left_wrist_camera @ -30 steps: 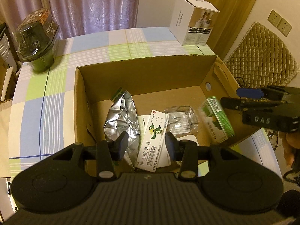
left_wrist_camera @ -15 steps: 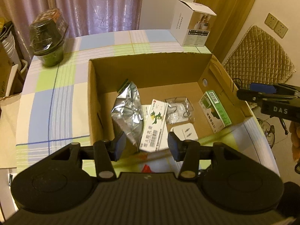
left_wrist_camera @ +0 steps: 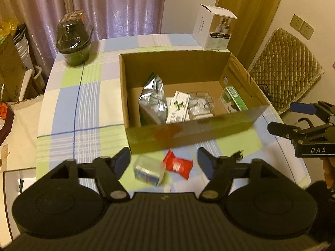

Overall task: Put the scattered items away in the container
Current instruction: 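Move both tools back toward the remaining items on the table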

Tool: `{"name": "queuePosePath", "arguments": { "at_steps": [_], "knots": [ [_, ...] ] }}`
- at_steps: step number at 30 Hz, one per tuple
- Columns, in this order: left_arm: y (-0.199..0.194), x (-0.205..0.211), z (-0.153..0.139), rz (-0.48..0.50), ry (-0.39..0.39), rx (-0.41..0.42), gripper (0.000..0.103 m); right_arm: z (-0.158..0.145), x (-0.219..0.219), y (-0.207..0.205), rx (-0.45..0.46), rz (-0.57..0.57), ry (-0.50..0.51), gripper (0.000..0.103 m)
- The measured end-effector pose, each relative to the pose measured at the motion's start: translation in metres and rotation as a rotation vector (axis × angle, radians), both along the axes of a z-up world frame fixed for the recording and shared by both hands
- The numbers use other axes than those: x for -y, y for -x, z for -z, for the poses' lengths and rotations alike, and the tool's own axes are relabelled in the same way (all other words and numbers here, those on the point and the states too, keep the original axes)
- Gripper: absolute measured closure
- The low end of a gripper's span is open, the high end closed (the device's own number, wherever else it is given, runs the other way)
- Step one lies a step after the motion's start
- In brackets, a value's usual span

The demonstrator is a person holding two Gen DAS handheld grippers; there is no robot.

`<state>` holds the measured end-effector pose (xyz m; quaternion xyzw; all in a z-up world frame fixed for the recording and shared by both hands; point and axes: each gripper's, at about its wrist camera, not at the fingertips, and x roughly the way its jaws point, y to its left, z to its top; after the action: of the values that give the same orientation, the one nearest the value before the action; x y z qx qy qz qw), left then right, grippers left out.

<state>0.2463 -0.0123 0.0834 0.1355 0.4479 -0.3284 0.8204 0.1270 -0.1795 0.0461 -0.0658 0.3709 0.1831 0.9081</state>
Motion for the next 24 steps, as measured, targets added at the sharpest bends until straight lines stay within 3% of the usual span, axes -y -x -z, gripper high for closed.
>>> {"name": "queuePosePath", "arguments": {
  "at_steps": [9,24],
  "knots": [
    [0.041,-0.028,0.017,-0.021,-0.003,-0.028,0.009,0.017,0.014,0.042,-0.07,0.036,-0.02,0.003],
    [0.083,-0.046,0.036,-0.04,-0.048,-0.016,0.001,0.027,0.028,0.089,-0.123,0.06,-0.029,0.003]
  ]
}}
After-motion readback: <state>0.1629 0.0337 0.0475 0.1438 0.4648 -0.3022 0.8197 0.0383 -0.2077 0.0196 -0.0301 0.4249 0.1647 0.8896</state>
